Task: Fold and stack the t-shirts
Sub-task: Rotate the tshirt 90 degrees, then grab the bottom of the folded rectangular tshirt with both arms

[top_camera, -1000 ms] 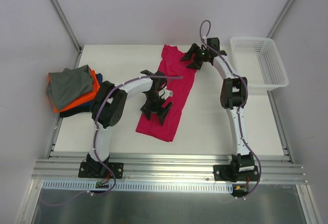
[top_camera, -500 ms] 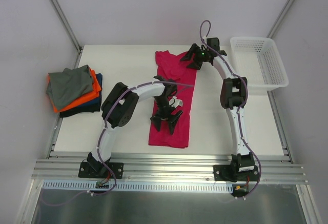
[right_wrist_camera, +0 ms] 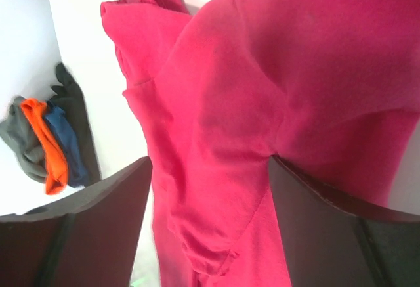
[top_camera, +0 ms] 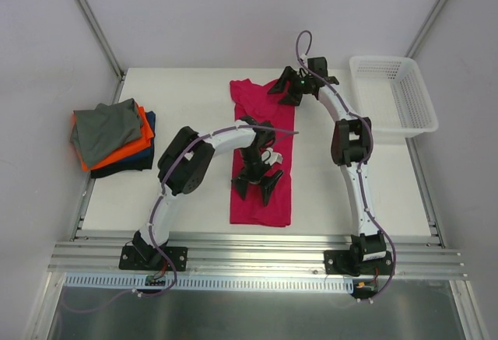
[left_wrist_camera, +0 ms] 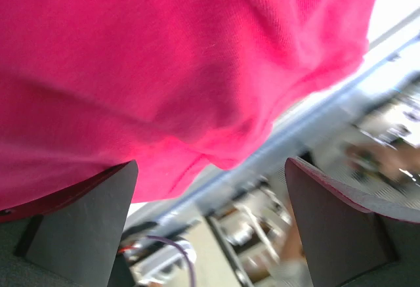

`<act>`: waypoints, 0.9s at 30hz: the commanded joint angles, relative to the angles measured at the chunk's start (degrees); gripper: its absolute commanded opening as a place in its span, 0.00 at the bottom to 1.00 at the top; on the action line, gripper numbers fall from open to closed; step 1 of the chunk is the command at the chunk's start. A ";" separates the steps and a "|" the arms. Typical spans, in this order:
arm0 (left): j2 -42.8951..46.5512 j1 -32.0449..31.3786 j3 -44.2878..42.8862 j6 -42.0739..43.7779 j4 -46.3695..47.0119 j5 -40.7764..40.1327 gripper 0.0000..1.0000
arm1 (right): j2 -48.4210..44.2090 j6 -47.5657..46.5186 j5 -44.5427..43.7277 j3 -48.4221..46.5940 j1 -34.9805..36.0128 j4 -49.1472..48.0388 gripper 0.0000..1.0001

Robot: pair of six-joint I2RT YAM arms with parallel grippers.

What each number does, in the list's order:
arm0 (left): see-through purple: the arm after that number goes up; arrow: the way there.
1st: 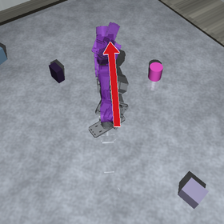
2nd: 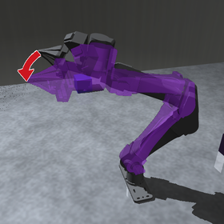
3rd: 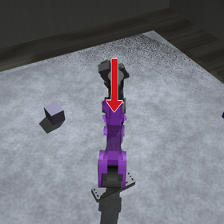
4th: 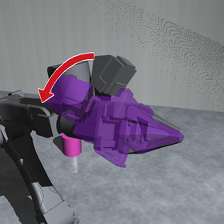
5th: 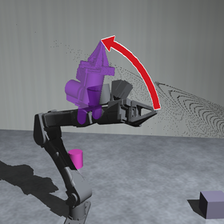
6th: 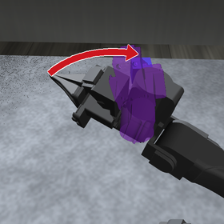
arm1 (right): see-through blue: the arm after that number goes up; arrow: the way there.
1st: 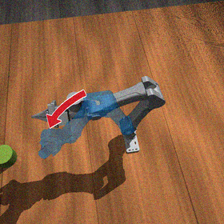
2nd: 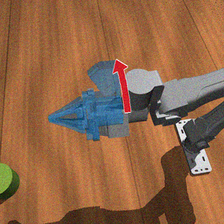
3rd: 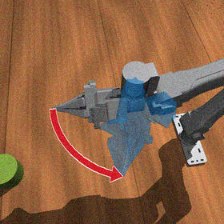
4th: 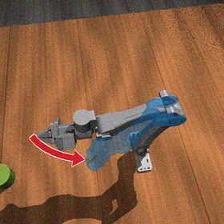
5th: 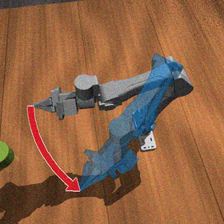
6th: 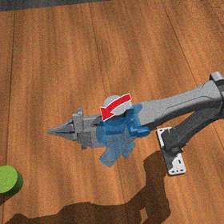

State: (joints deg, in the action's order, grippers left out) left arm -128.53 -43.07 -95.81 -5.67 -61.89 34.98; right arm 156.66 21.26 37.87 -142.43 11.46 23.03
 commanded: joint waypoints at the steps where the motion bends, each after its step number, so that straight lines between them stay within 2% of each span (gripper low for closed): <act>1: 4.50 -0.61 -1.74 4.00 6.78 -13.93 0.99 | -3.19 -7.76 -0.32 -3.64 0.05 1.92 0.79; 5: 13.54 0.44 -4.73 6.71 7.57 -23.28 0.99 | -12.85 -18.60 -6.48 -1.37 -0.30 6.85 0.87; 10: 23.47 5.36 -5.62 8.39 8.01 -27.60 0.99 | -30.51 -19.59 -9.66 10.22 -2.76 8.70 0.84; 14: 28.68 10.19 -3.51 8.92 8.10 -24.62 0.99 | -42.12 -19.77 -9.40 23.30 -3.29 13.43 0.86; 17: 32.37 13.00 2.01 7.96 8.01 -23.74 0.99 | -52.57 -16.44 -6.67 39.73 -3.20 15.20 0.86; 18: 33.16 13.62 3.68 7.52 8.10 -21.82 0.99 | -55.03 -15.81 -5.36 49.26 -3.29 15.55 0.86; 19: 35.17 14.41 7.35 6.30 8.10 -20.49 0.99 | -60.19 -15.28 -5.35 53.70 -2.68 16.34 0.86; 21: 37.03 14.59 11.06 5.76 8.19 -17.25 0.99 | -64.70 -15.19 -6.39 65.27 -1.63 17.49 0.86; 22: 38.78 14.59 14.74 5.85 8.27 -15.92 0.98 | -67.16 -15.45 -6.58 68.13 -0.05 18.10 0.86; 26: 42.65 17.39 23.46 2.08 8.80 -8.46 0.88 | -76.05 -14.14 -8.24 80.10 4.44 19.25 0.85; 27: 43.27 18.01 27.13 1.46 9.76 -6.96 0.84 | -78.76 -13.27 -8.86 83.42 5.40 18.99 0.82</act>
State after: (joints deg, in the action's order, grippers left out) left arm -89.73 -27.40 -74.46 -1.13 -52.01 19.99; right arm 85.30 5.85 30.06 -64.25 14.15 39.75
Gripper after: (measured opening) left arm 0.880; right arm 0.844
